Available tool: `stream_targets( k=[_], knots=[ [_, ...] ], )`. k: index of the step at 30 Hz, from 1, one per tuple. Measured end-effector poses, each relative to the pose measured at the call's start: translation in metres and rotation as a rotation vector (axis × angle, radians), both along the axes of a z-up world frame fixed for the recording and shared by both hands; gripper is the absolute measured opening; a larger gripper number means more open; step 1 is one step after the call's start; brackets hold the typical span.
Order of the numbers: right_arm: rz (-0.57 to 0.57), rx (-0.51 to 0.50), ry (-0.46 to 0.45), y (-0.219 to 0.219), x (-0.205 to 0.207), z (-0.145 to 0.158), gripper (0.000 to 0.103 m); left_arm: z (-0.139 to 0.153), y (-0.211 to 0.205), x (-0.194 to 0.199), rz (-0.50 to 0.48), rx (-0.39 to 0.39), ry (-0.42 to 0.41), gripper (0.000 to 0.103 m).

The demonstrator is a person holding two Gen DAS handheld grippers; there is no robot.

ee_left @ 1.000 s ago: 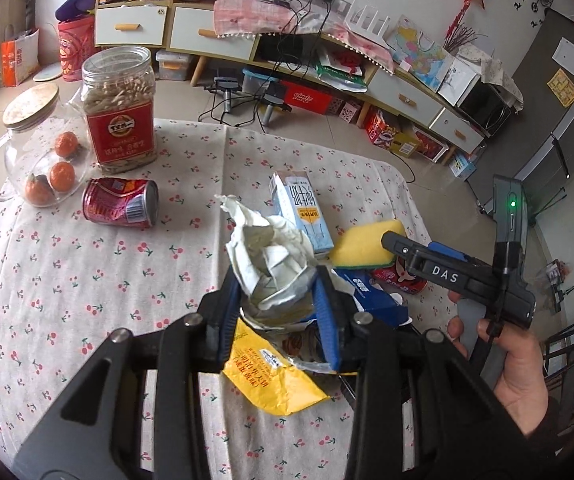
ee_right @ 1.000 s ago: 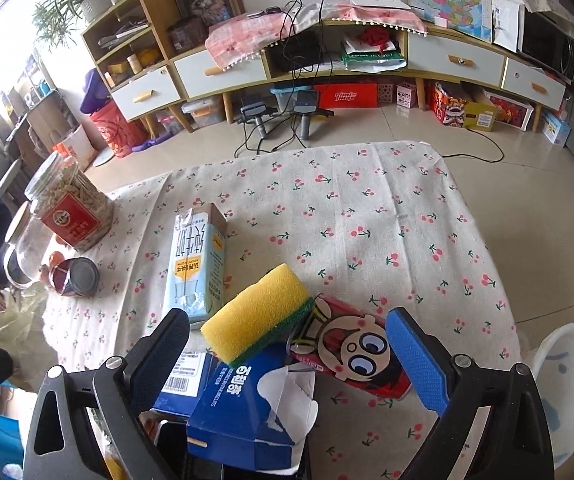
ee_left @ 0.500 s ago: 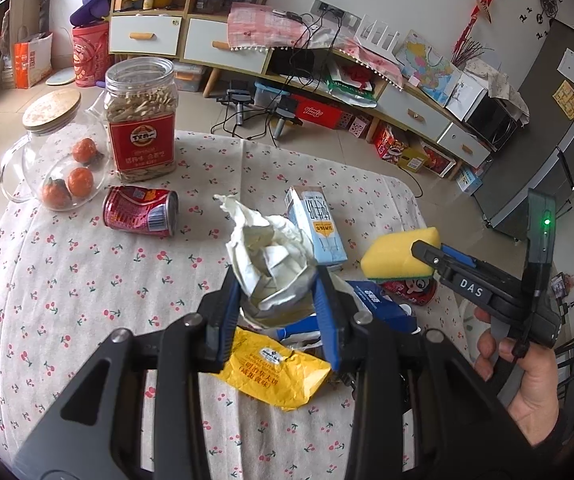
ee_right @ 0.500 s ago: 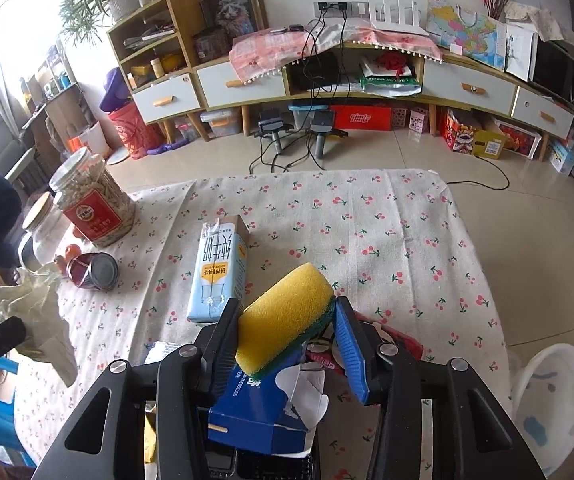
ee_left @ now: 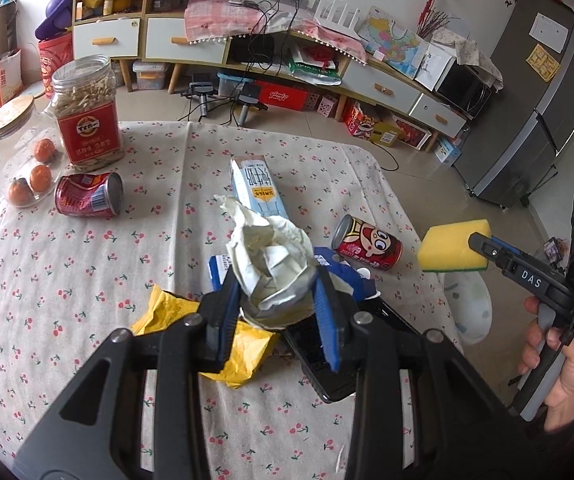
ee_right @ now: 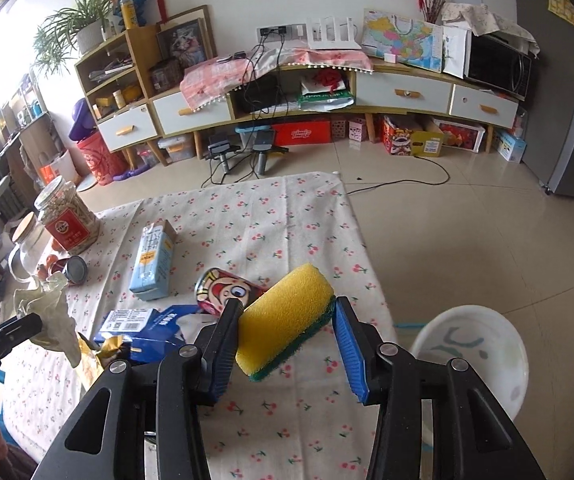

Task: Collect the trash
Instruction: 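Carry the sponge and foil to the white bucket and release both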

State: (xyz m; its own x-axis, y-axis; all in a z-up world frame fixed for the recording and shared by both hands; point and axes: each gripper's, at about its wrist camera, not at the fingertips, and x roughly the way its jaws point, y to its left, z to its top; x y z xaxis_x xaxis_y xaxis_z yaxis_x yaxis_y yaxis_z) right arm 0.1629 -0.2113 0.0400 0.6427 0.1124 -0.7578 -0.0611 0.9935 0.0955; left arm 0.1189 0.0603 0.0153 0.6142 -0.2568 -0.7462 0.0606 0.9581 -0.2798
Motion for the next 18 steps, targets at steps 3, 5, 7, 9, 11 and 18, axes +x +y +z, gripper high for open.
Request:
stream_targets(
  k=[3, 5, 7, 9, 11, 18],
  knots=[
    [-0.047, -0.006, 0.008, -0.031, -0.011, 0.0, 0.047, -0.001, -0.015, -0.003, -0.027, -0.004, -0.001, 0.037],
    [-0.076, -0.013, 0.015, -0.05, -0.018, -0.002, 0.047, -0.002, -0.026, -0.006, -0.046, -0.003, -0.001, 0.037],
    [-0.108, -0.023, 0.024, -0.068, -0.025, -0.006, 0.047, -0.002, -0.038, -0.008, -0.067, 0.003, -0.006, 0.037],
    [-0.141, -0.029, 0.037, -0.088, -0.031, -0.01, 0.048, -0.003, -0.049, -0.011, -0.09, 0.012, -0.01, 0.037],
    [-0.175, -0.034, 0.054, -0.108, -0.036, -0.015, 0.048, -0.005, -0.061, -0.013, -0.112, 0.025, -0.012, 0.037],
    [-0.271, -0.033, 0.144, -0.166, -0.048, -0.043, 0.048, -0.011, -0.103, -0.017, -0.194, 0.072, -0.017, 0.037]
  ],
)
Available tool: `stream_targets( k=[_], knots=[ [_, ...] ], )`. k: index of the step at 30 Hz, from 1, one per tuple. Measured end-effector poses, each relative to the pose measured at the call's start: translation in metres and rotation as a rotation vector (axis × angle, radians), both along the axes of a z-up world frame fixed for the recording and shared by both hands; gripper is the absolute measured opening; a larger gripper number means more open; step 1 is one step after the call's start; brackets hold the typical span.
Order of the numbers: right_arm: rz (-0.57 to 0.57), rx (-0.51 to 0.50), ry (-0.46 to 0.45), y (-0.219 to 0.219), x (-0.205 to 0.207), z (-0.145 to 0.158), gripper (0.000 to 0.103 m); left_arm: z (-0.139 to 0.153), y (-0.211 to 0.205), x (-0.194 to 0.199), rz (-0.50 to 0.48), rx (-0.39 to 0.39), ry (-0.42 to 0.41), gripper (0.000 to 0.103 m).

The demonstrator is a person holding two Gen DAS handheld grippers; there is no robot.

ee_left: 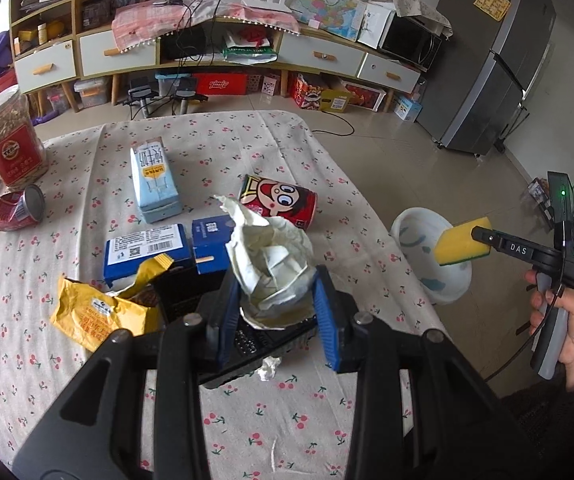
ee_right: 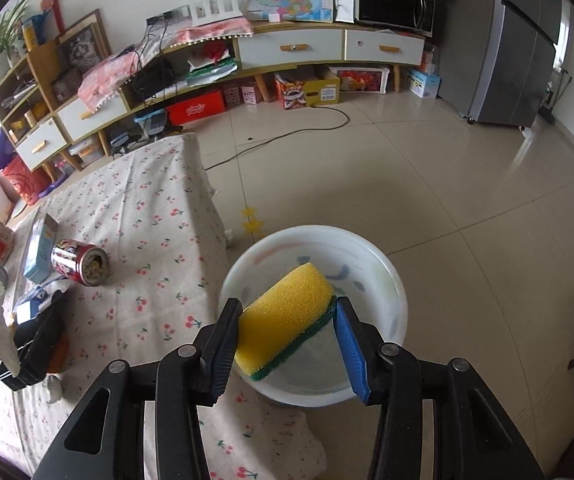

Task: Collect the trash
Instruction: 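Carry the sponge and foil to the white bucket and release both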

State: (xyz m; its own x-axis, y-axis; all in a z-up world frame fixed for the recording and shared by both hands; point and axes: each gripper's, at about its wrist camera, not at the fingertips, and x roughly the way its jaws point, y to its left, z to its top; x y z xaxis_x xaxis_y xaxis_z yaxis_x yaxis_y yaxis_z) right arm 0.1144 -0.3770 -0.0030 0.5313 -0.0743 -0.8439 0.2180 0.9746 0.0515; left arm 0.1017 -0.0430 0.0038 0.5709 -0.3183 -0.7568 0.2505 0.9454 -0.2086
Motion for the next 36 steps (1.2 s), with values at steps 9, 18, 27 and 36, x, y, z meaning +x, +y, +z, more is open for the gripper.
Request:
stream_targets(
  k=[9, 18, 27, 36],
  knots=[
    [-0.042, 0.041, 0.074, -0.034, -0.004, -0.022, 0.049, -0.005, -0.061, 0.003, -0.1, 0.051, -0.012, 0.037],
    [-0.069, 0.071, 0.09, -0.06, -0.012, -0.028, 0.059, -0.012, -0.125, 0.011, -0.178, 0.052, -0.015, 0.038],
    [-0.13, 0.099, 0.054, -0.091, -0.038, -0.017, 0.072, -0.034, -0.187, 0.032, -0.245, 0.067, 0.001, 0.038],
    [-0.185, 0.086, 0.037, -0.114, -0.057, -0.013, 0.074, -0.055, -0.23, 0.042, -0.302, 0.104, 0.015, 0.038]
  ],
)
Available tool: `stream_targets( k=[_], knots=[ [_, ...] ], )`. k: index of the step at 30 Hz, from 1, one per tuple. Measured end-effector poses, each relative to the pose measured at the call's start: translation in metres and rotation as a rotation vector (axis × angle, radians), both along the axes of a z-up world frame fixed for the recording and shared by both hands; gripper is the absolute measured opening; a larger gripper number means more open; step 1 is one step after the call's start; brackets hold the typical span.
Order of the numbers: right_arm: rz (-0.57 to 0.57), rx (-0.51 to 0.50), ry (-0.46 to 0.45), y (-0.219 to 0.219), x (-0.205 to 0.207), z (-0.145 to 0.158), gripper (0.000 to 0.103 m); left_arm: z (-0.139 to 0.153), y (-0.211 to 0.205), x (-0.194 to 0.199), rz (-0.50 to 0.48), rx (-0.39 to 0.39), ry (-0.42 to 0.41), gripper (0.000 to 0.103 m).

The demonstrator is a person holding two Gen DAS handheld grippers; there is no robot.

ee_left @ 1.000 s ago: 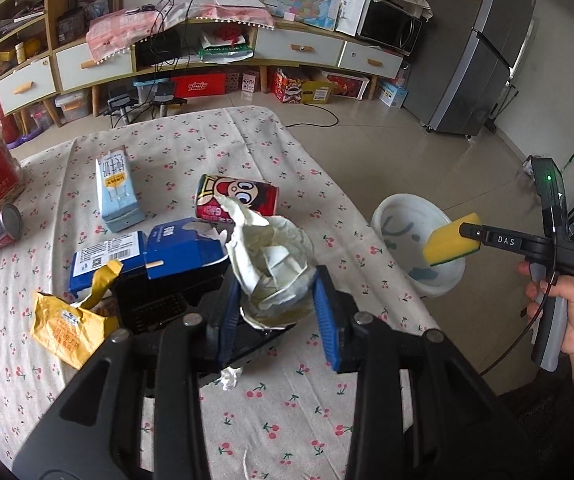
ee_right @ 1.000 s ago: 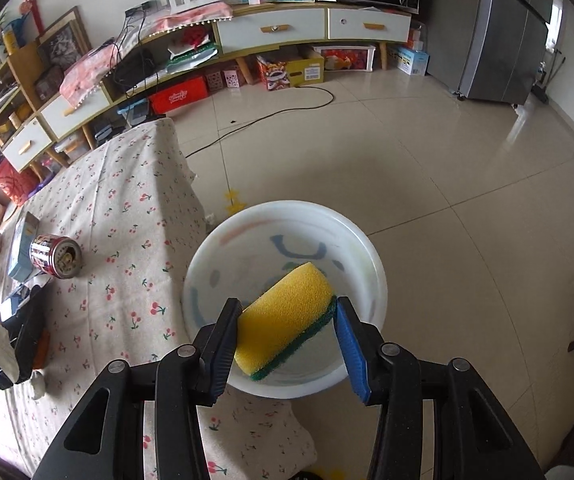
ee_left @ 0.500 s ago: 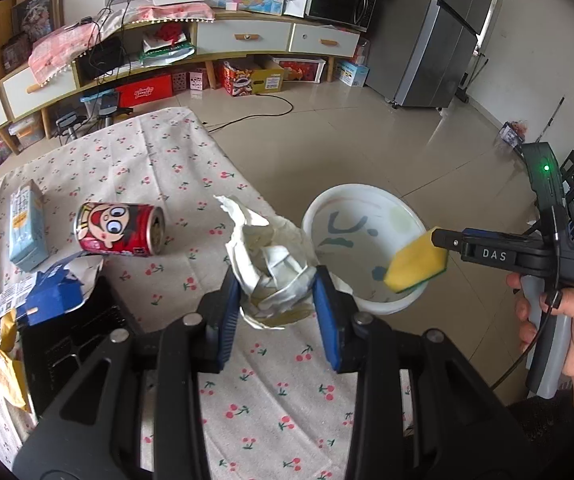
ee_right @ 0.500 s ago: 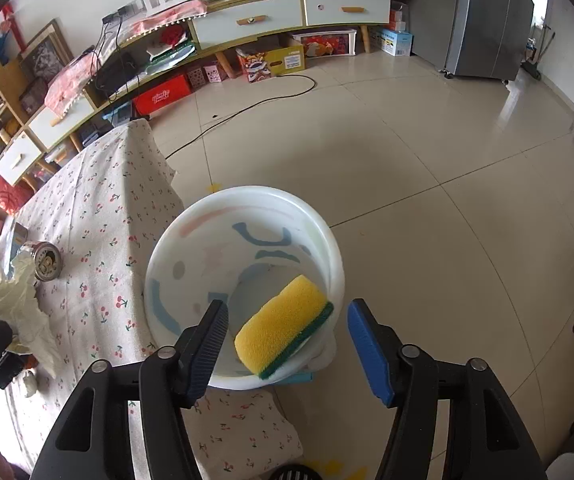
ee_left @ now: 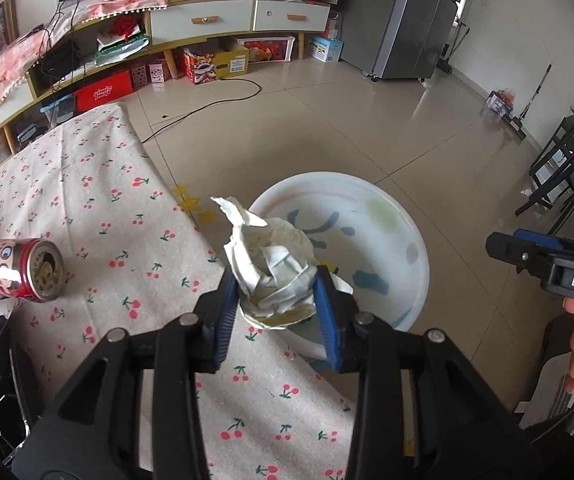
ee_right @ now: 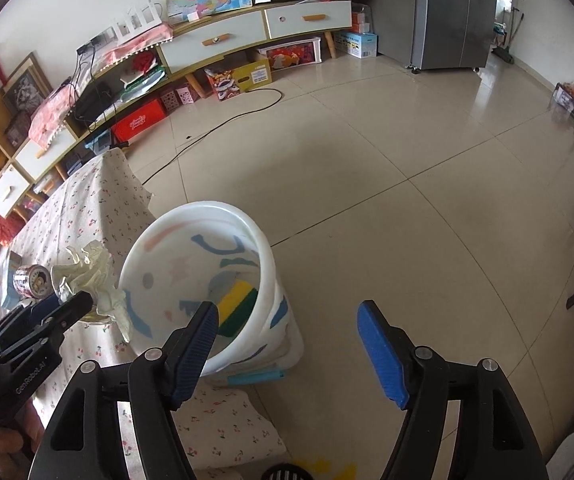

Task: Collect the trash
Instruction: 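Carry the sponge and foil to the white bucket and release both, then move the left gripper back to the table and grasp the yellow wrapper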

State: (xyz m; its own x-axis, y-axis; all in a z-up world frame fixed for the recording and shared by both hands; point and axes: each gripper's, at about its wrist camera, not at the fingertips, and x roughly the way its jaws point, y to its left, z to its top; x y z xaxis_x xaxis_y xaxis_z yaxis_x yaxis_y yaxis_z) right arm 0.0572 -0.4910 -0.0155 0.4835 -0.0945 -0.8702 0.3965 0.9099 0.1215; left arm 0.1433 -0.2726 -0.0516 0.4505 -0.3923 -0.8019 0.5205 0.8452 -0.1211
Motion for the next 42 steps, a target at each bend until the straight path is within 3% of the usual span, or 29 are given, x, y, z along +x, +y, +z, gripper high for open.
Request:
stream_targets(
  k=[4, 9, 17, 23, 33, 42],
  knots=[
    [-0.022, 0.003, 0.007, -0.009, -0.004, -0.002, 0.074, -0.007, -0.01, 0.003, -0.025, 0.033, -0.001, 0.045],
    [-0.026, 0.0, 0.012, -0.012, -0.007, -0.001, 0.074, -0.005, -0.006, -0.002, -0.008, 0.06, -0.024, 0.084],
    [-0.01, -0.017, -0.008, 0.003, -0.003, 0.007, 0.077, 0.016, 0.023, -0.011, 0.04, 0.077, -0.042, 0.097],
    [0.049, -0.041, -0.031, 0.033, 0.004, 0.019, 0.079, 0.028, 0.059, -0.018, 0.089, 0.088, -0.027, 0.101],
    [0.158, -0.094, -0.038, 0.094, 0.026, 0.027, 0.081, 0.055, 0.15, -0.026, 0.192, 0.107, -0.073, 0.102],
    [0.232, -0.114, -0.03, 0.143, 0.046, 0.024, 0.082, 0.053, 0.256, -0.017, 0.368, 0.162, -0.009, 0.102]
  ],
)
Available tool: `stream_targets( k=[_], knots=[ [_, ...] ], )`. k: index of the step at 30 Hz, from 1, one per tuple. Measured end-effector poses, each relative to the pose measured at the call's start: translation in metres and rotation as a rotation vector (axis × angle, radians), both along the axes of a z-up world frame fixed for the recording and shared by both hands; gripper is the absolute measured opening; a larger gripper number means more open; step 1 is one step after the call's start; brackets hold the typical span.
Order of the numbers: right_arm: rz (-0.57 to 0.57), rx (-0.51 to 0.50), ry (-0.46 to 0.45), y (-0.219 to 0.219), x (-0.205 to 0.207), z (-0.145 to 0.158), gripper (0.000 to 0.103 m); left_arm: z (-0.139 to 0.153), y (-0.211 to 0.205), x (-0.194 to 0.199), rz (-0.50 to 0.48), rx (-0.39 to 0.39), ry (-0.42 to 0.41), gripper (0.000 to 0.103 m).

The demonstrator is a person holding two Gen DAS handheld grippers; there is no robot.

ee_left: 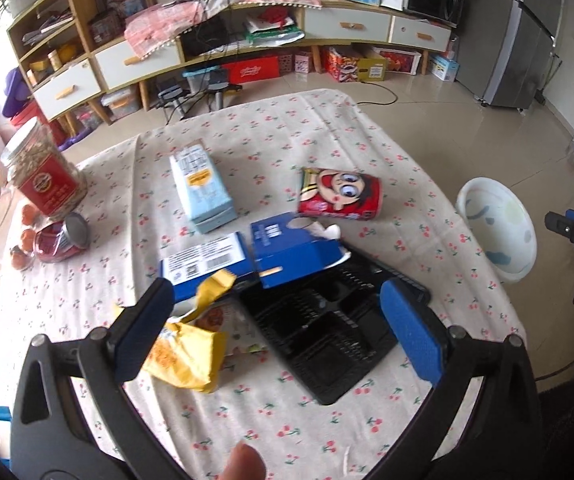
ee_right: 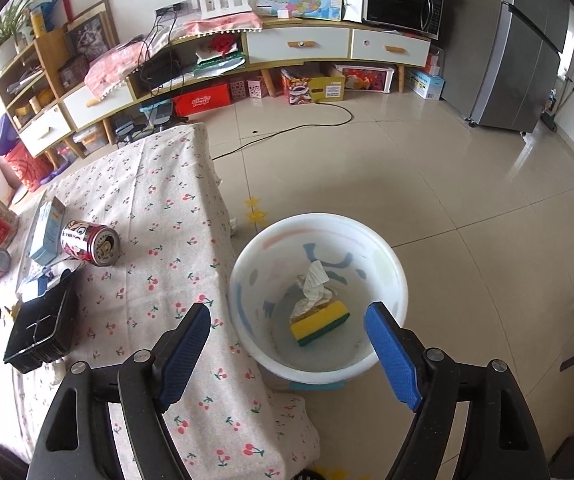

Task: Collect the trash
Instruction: 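Move the left gripper back to the table and grasp the yellow wrapper, then grasp the red cartoon can with the right gripper while the left holds the wrapper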

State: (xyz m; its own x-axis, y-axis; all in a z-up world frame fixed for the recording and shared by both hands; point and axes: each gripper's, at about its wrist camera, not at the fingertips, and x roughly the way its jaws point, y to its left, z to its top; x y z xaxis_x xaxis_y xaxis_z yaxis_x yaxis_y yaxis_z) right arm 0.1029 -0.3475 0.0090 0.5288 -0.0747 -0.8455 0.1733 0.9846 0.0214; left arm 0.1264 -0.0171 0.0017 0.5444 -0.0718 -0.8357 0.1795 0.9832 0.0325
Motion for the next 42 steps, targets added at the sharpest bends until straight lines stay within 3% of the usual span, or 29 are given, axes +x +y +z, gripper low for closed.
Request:
stream_targets(
  k=[6, 11, 17, 24, 28, 30, 34, 36, 42],
  knots=[
    [0.047, -0.022, 0.019, 0.028, 0.013, -0.006, 0.082, -0.032, 0.076, 0.011, 0.242, -0.051, 0.15, 0.102],
    [0.086, -0.036, 0.031, 0.055, 0.022, -0.01, 0.082, -0.058, 0.108, 0.019, 0.372, -0.132, 0.248, 0.102],
    [0.132, -0.044, 0.04, 0.081, 0.029, -0.014, 0.082, -0.082, 0.111, 0.025, 0.45, -0.238, 0.328, 0.102],
    [0.143, -0.045, 0.048, 0.093, 0.033, -0.018, 0.082, -0.095, 0.102, 0.031, 0.489, -0.224, 0.351, 0.101],
    [0.148, -0.047, 0.054, 0.099, 0.036, -0.02, 0.082, -0.096, 0.108, 0.024, 0.501, -0.228, 0.349, 0.081],
    [0.155, -0.045, 0.054, 0.103, 0.038, -0.02, 0.082, -0.092, 0.11, 0.021, 0.482, -0.217, 0.338, 0.065],
    [0.179, -0.039, 0.049, 0.117, 0.044, -0.018, 0.082, -0.088, 0.123, 0.011, 0.445, -0.257, 0.334, 0.05],
    [0.193, -0.032, 0.043, 0.125, 0.048, -0.017, 0.082, -0.084, 0.126, 0.007, 0.418, -0.29, 0.335, 0.034],
    [0.212, -0.003, 0.034, 0.151, 0.07, -0.018, 0.082, -0.065, 0.134, -0.008, 0.36, -0.273, 0.281, 0.022]
  ],
)
